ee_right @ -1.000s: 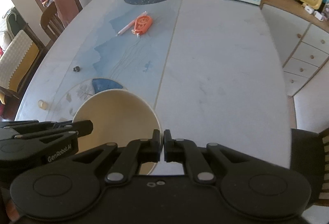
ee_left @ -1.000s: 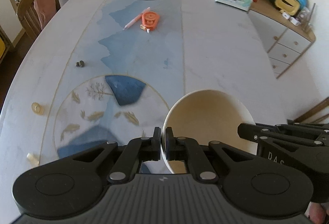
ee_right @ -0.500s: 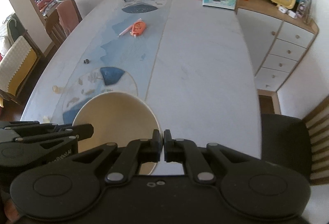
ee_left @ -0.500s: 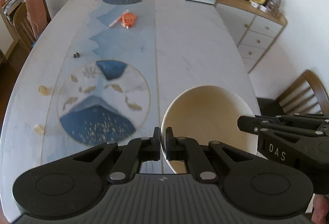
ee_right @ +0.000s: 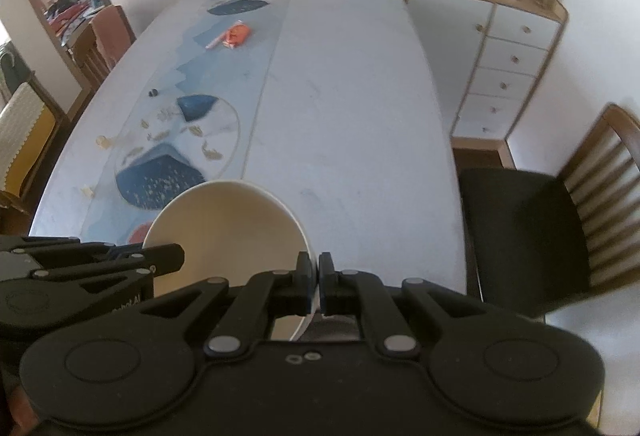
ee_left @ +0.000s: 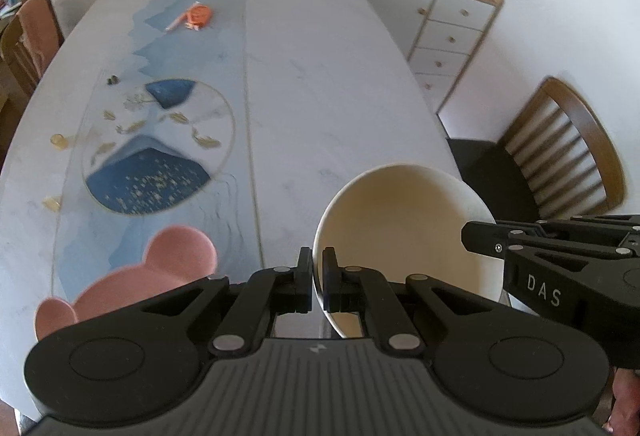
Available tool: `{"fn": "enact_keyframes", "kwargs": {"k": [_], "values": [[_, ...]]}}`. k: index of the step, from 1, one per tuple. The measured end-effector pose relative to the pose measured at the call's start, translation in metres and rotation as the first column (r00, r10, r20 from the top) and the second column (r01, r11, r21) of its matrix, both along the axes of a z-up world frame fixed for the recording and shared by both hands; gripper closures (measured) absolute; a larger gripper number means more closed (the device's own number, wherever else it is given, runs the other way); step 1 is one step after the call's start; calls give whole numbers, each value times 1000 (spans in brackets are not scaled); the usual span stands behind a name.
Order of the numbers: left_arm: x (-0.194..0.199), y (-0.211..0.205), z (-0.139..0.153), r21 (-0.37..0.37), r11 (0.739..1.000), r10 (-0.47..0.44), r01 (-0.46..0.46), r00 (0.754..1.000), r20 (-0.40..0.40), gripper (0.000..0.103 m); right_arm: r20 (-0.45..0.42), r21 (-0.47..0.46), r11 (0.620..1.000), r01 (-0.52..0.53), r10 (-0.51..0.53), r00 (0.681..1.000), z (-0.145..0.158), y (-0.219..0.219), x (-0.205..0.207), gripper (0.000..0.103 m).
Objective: Organize plates and bowls
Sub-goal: 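Carry the cream bowl with both grippers and lower it into the pink pot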
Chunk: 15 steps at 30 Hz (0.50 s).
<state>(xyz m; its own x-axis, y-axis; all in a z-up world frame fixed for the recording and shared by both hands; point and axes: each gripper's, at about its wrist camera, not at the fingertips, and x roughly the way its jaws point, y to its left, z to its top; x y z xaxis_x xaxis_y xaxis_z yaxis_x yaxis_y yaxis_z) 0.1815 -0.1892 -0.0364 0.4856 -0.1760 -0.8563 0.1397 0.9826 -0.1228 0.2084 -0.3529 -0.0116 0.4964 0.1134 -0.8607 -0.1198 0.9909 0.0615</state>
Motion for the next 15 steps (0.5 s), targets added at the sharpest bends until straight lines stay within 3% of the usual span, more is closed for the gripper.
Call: {"fn": "enact_keyframes", "kwargs": {"k": [15], "values": [[-34,-47,-41,39,994,-101,101,995,-19,100,-64,22,997,79,-77,995,-40,-44,-44,99]]}}
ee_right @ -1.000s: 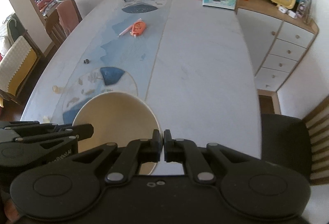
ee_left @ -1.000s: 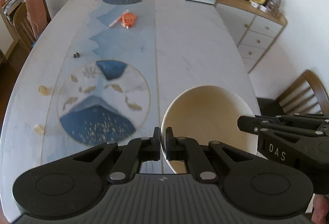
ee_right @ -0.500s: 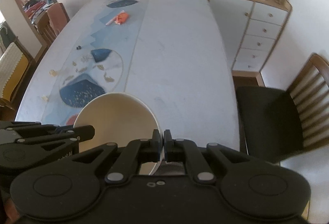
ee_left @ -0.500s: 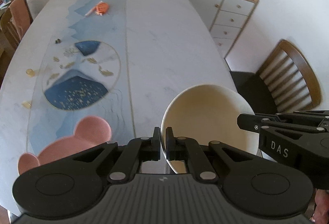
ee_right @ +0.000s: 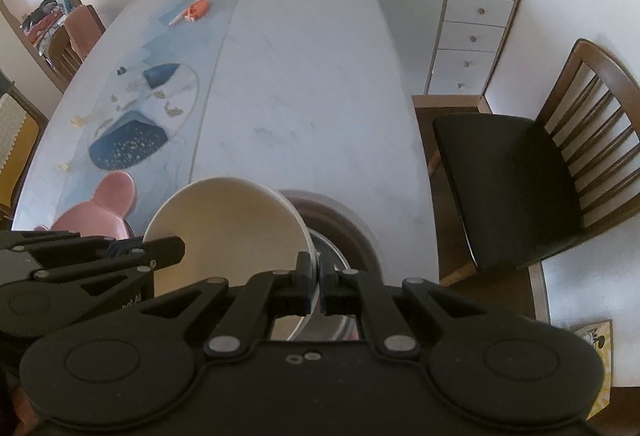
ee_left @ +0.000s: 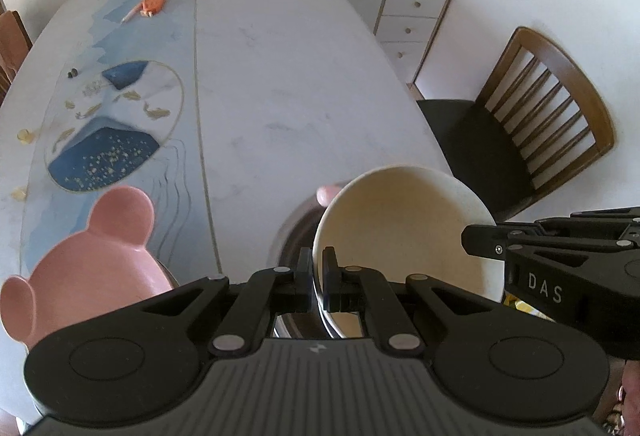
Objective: Organize plates and bowls
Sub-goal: 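Carry the cream bowl with both grippers and lower it into the pink pot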
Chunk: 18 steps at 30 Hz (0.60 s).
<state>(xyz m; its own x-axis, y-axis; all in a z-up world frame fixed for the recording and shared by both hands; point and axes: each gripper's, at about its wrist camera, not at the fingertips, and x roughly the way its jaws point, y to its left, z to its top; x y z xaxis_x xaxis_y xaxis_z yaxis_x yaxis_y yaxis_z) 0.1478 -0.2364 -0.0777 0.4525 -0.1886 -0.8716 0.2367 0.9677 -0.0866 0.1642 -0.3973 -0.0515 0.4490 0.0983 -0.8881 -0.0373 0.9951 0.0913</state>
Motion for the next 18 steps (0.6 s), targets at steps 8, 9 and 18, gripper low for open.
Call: {"fn": "enact_keyframes", "kwargs": {"k": [8,9,18], "values": [[-7,-11,-19,47,999,-8,8,1000,5,99,-28,-12,1000,-23,23,999,-22,-5,-8,98],[-7,-12,-21,44,999,-8,8,1000,0,99,-31,-8,1000,-22,21,999,-24,-7,-8,98],[-8,-16,-36,43,999,-26,26,1000,-4,99,-10,-42,998,-41,40,999,-30,-8,-10,98]]}}
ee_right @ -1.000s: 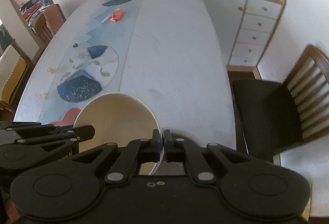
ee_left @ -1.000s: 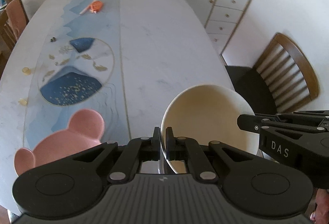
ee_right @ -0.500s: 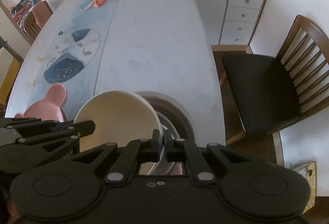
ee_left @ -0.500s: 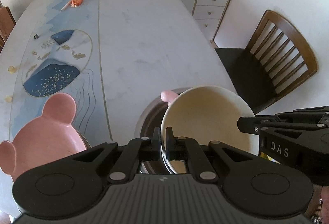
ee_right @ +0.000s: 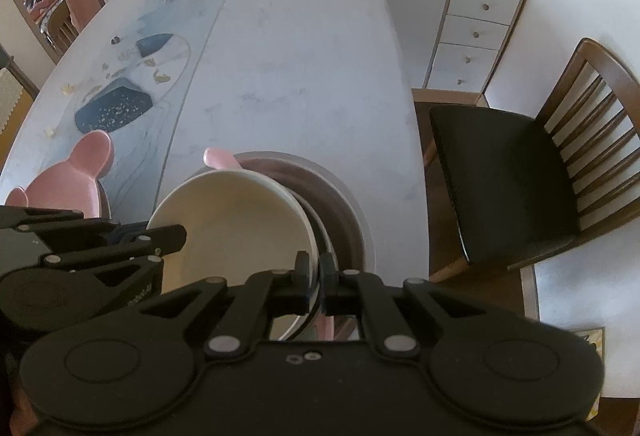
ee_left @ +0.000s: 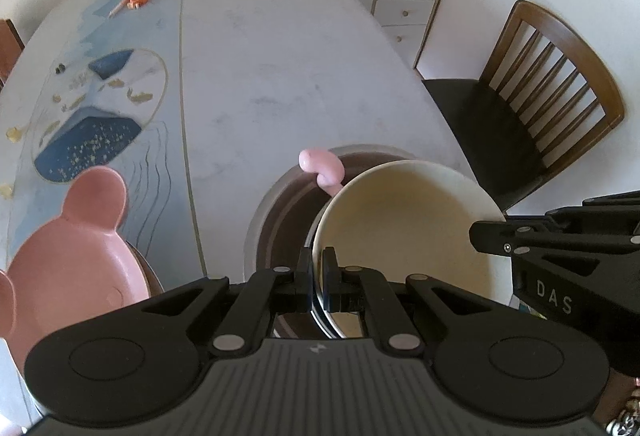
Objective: Organize plates and bowls
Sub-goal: 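Carry the cream bowl with both grippers and lower it into the pink pot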
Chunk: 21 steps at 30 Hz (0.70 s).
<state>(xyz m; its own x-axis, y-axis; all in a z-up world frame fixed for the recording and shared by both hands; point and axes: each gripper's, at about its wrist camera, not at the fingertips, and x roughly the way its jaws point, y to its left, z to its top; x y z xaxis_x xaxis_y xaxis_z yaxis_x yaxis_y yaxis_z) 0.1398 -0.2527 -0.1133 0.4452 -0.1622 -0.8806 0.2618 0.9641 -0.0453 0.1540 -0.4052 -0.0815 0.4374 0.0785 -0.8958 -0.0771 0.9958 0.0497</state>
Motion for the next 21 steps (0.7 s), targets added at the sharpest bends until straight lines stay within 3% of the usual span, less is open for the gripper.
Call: {"fn": "enact_keyframes", "kwargs": {"k": [10,21], "values": [[3,-1,-4,24,1000,-2,2,1000,7,99,-22,20,1000,-6,6,1000,-4,-1,2,97],[6,7,-5,-14,1000,2,-2,1000,-19,99,-20,48,999,-16,17,1000,1,-3,1,84]]}}
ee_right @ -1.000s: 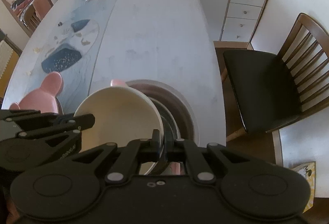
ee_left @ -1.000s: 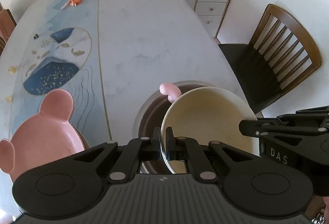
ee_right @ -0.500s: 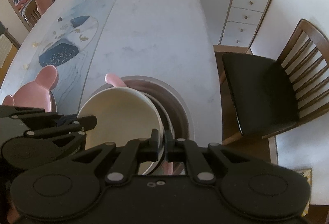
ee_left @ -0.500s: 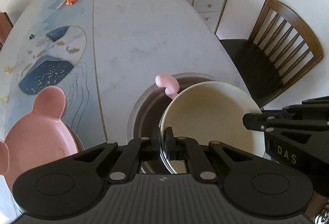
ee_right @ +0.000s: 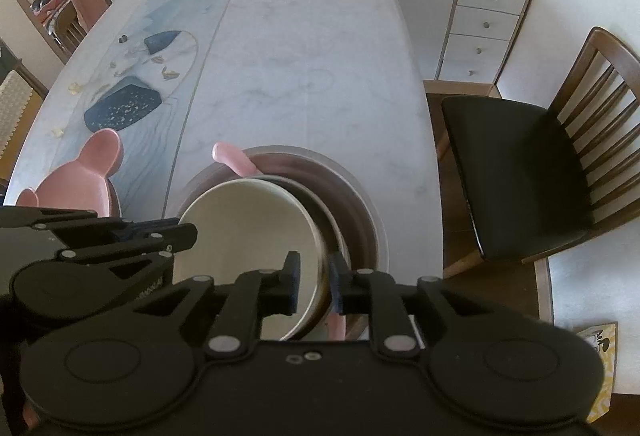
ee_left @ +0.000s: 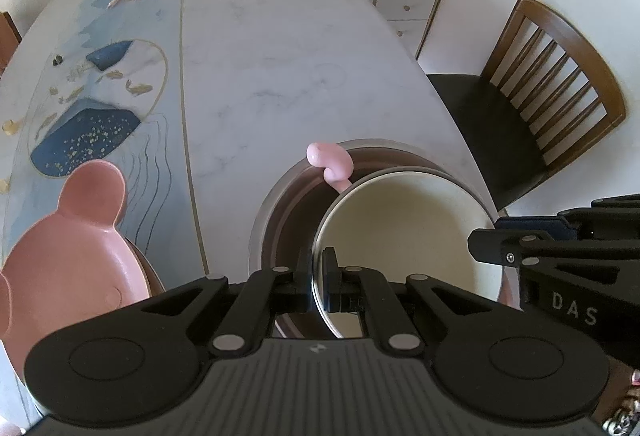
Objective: Organize plates and bowls
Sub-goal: 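Open both grippers to release the cream bowl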
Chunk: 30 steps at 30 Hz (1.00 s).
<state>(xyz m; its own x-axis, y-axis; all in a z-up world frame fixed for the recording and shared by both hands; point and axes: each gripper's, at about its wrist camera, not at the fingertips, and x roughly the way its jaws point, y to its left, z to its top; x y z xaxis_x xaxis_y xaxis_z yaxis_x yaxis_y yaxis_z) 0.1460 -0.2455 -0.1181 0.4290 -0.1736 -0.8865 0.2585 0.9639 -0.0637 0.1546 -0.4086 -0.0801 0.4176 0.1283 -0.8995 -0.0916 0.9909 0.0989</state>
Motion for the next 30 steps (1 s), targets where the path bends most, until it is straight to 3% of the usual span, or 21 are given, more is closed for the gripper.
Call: {"fn": "enact_keyframes", "kwargs": {"k": [4,13,15,18,19,20,26,30], "values": [[1,5,1,-29,1000,3,-3,1000,-22,97,4,28,1000,-8,8,1000,7,-4,-2,83],[-8,14,14,-49,999,-19,20,1000,19,93,35,72,997,-15,13,999,20,-11,-9,65],[-11,17,18,-50,998,-30,32,999,35,87,46,77,997,-17,13,999,22,-13,-11,61],[-15,23,24,-60,998,-25,28,998,55,53,63,82,996,-19,14,998,26,-16,-15,57],[-17,26,26,-65,998,-20,24,997,69,36,67,91,996,-18,12,998,27,-17,-16,55],[-20,28,29,-65,998,-13,19,996,89,30,72,100,995,-15,8,997,29,-19,-17,52],[-27,39,34,-79,997,6,2,996,91,29,110,118,993,-17,4,994,39,-26,-22,26],[-30,47,33,-78,997,28,-20,996,90,29,121,101,994,-37,25,992,41,-31,-17,20]]}}
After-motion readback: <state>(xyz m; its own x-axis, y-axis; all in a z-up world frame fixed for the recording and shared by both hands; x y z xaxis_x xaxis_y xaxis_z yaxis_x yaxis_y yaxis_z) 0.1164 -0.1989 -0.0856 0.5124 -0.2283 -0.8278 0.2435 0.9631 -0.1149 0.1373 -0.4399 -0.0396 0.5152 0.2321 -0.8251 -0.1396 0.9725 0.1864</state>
